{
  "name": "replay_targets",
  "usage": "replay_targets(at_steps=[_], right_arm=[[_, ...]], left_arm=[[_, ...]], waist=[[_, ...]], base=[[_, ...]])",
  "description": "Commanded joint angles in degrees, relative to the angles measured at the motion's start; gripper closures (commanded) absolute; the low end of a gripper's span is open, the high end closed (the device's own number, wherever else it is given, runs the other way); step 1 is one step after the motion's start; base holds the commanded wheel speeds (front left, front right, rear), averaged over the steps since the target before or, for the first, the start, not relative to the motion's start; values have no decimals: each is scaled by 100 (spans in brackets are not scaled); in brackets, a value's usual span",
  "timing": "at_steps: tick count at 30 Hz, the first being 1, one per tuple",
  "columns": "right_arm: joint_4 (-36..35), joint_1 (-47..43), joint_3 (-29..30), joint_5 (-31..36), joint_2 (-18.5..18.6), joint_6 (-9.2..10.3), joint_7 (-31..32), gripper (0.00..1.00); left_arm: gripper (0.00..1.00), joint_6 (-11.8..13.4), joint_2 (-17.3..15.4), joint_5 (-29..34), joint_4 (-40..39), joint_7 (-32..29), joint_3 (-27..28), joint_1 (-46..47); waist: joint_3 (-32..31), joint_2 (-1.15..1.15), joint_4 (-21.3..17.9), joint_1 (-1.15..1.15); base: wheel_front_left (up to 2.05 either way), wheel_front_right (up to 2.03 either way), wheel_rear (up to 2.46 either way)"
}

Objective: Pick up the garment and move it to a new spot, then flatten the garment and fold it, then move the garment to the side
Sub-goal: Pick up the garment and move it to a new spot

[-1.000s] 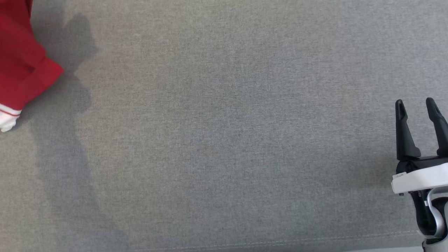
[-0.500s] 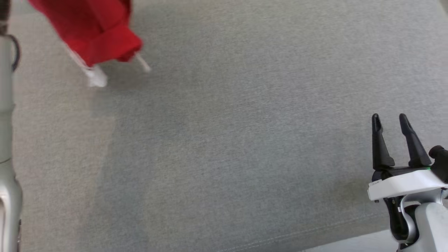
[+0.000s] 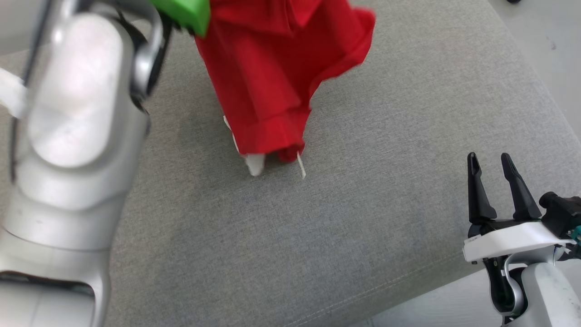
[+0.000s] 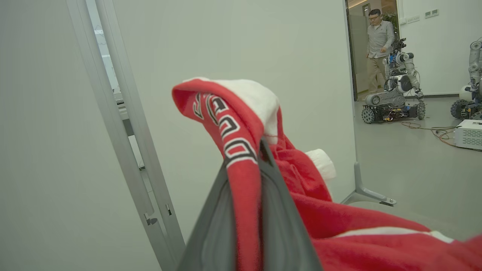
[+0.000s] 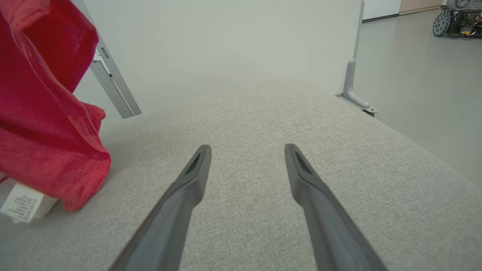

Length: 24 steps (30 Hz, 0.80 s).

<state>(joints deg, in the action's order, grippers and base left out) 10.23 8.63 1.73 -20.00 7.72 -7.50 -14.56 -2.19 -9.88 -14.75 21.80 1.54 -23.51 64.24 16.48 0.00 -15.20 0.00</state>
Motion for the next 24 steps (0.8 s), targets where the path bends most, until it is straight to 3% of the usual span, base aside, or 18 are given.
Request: replay_targets(at_steps=[1, 13, 14, 24], right_arm=[[26, 38, -8, -26, -32, 2, -37, 0], [150, 75, -184, -46, 5, 2, -68, 0], [164, 83, -214, -52, 5, 2, -64, 0], [197, -121, -252, 21, 24, 3, -69, 0]], left_arm=[[100, 40, 14, -62, 44, 75, -24, -255], [100, 111, 520, -493, 887, 610, -575, -2432], [0, 84, 568, -440, 1020, 716, -730, -2557], [0, 223, 585, -455, 928, 1269, -774, -2475]], waist=[[-14, 0, -11, 0], [-83, 0, 138, 0], [-103, 0, 163, 0], [-474, 0, 354, 0]], base=[[0, 0, 0], [0, 0, 0], [0, 0, 0], [0, 0, 0]])
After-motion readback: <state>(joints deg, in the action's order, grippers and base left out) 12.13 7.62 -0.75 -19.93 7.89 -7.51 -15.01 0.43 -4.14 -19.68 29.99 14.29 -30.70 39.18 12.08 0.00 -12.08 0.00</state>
